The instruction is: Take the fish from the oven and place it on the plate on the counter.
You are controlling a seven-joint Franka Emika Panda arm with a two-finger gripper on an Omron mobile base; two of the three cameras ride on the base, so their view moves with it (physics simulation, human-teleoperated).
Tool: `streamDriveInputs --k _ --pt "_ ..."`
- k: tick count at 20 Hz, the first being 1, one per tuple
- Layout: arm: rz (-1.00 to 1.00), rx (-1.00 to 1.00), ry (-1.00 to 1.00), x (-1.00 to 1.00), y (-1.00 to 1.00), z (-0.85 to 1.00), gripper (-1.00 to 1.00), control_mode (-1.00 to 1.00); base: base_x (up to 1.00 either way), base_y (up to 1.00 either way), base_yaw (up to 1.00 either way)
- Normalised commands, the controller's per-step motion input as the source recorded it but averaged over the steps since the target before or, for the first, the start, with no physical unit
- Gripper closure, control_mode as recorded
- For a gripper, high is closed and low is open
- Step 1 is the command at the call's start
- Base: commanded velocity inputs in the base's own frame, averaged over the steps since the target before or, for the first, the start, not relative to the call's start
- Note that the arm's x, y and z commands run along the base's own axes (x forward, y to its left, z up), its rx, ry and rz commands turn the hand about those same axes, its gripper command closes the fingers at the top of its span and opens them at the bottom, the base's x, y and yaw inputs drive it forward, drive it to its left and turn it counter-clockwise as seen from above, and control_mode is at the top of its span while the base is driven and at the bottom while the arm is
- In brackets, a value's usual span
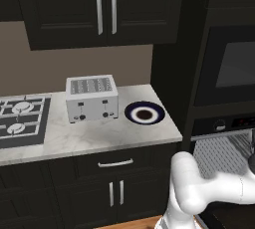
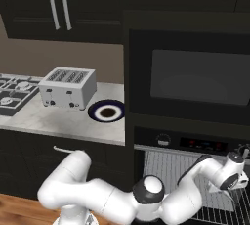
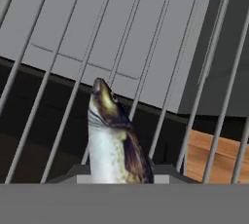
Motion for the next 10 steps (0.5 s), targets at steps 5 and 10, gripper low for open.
streamDriveInputs --k 5,10 --pt "0.03 0.00 -0.06 -0.36 0.25 0.44 1.00 -1.00 0.00 0.00 0.00" --pt "0.03 0.00 -0.10 -0.51 0.56 0.61 1.00 -1.00 0.00 0.00 0.00"
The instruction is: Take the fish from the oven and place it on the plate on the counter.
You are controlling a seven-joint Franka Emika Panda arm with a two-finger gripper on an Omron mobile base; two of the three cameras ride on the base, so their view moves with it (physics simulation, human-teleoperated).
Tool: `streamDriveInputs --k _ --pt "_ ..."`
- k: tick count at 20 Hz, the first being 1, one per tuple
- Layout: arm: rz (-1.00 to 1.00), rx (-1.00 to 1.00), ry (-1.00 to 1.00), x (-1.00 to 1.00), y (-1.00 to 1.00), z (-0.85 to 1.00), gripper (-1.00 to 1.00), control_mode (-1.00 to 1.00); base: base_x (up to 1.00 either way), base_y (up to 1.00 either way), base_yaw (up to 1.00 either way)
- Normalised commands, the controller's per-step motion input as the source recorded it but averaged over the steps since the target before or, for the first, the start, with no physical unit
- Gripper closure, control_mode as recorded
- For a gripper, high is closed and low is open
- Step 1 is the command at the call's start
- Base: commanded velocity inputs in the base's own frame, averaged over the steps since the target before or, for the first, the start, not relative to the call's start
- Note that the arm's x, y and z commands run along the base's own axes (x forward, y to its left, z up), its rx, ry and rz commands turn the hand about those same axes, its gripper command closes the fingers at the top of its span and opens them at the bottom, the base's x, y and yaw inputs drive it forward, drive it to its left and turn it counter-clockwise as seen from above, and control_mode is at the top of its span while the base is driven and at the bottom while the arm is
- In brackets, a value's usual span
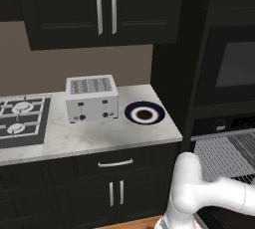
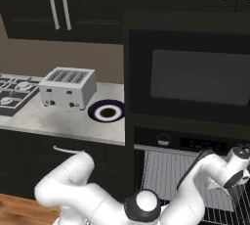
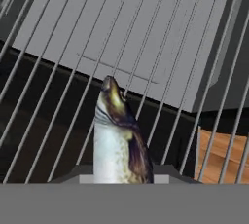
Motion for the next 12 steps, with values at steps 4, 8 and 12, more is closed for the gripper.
streamDriveInputs --k 4,8,12 --pt "0.02 0.00 -0.08 -0.55 0.67 0.62 1.00 -1.00 0.00 0.00 0.00" --pt "0.02 0.00 -0.09 -0.48 0.72 0.61 1.00 -1.00 0.00 0.00 0.00" --pt "0.00 0.00 -0.18 -0.58 0.76 0.65 1.00 -1.00 0.00 0.00 0.00"
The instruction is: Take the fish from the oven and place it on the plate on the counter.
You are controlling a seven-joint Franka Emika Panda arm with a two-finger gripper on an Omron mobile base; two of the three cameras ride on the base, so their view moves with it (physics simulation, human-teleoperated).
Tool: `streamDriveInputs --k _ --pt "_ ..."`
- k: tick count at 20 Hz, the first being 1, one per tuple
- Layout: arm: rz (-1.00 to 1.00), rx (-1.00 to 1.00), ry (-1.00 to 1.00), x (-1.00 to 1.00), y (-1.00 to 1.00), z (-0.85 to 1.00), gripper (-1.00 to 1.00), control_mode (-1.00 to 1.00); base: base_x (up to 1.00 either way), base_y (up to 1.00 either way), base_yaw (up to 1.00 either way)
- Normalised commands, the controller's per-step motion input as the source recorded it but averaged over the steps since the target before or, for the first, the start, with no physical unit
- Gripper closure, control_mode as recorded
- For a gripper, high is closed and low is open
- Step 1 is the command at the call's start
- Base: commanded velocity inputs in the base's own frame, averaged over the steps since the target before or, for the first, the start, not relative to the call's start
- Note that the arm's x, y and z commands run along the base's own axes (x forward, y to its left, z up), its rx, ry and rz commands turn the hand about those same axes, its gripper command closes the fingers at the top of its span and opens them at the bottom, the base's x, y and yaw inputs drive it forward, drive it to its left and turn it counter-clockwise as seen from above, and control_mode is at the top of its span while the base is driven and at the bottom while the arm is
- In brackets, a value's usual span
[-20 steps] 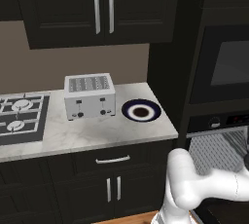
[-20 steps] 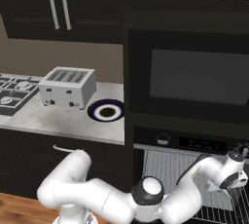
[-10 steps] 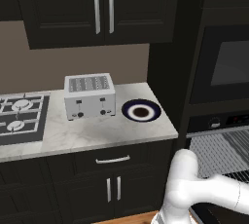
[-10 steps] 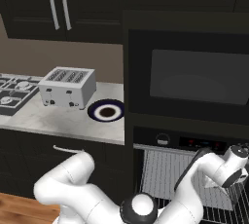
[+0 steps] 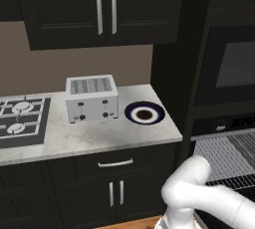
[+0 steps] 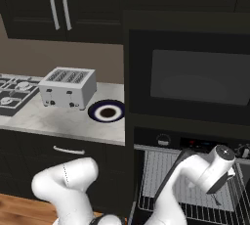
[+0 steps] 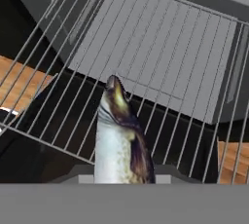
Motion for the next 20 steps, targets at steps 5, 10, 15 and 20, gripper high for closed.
streamDriveInputs --k 5,10,15,20 --pt "0.00 0.00 -0.18 -0.60 0.76 0.69 1.00 -1.00 0.00 0.00 0.00" --pt "0.00 0.00 -0.03 -0.70 0.65 0.84 1.00 -1.00 0.00 0.00 0.00" --pt "0.00 -0.02 0.00 -0.47 0.66 0.94 1.00 -1.00 0.00 0.00 0.00" --pt "0.00 -0.05 0.00 -0.23 0.81 0.98 1.00 -1.00 0.00 0.00 0.00"
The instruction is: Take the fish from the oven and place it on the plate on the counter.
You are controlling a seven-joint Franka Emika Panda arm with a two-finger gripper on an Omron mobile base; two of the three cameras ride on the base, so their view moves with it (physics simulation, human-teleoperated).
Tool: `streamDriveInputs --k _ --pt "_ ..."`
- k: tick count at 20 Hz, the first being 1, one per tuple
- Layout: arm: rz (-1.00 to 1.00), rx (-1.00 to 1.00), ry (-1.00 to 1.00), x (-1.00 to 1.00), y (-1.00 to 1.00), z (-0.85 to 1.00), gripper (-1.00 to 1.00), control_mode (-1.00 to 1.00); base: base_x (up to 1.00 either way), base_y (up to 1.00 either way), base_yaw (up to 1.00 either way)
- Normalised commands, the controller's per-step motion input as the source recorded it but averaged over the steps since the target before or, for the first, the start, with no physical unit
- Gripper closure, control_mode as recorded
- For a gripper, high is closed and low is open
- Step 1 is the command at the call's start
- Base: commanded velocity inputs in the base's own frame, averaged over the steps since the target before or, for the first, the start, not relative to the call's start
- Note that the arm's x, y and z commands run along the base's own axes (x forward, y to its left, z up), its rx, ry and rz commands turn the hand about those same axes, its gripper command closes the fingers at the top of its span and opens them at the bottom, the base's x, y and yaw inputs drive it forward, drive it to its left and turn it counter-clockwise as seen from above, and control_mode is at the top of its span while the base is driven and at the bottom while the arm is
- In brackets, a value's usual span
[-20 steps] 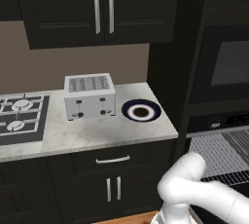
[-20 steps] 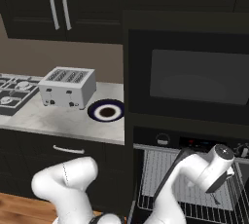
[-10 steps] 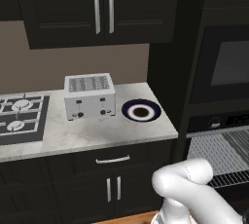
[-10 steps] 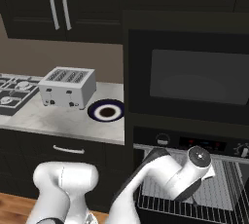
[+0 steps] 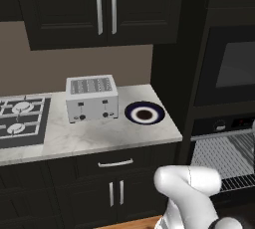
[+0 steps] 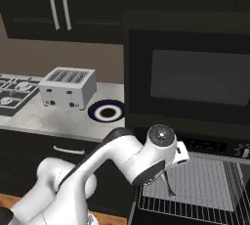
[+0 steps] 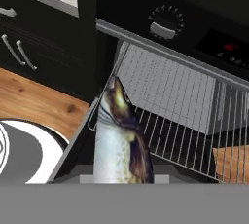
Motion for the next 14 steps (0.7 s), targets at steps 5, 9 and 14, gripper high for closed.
streamDriveInputs --k 5,9,14 --pt "0.00 -0.10 0.00 -0.12 0.99 0.93 1.00 -1.00 0.00 0.00 0.00" --pt "0.00 -0.07 -0.02 0.00 1.00 0.65 1.00 -1.00 0.00 0.00 0.00" --pt "0.00 -0.03 -0.06 0.00 1.00 0.42 1.00 -1.00 0.00 0.00 0.00"
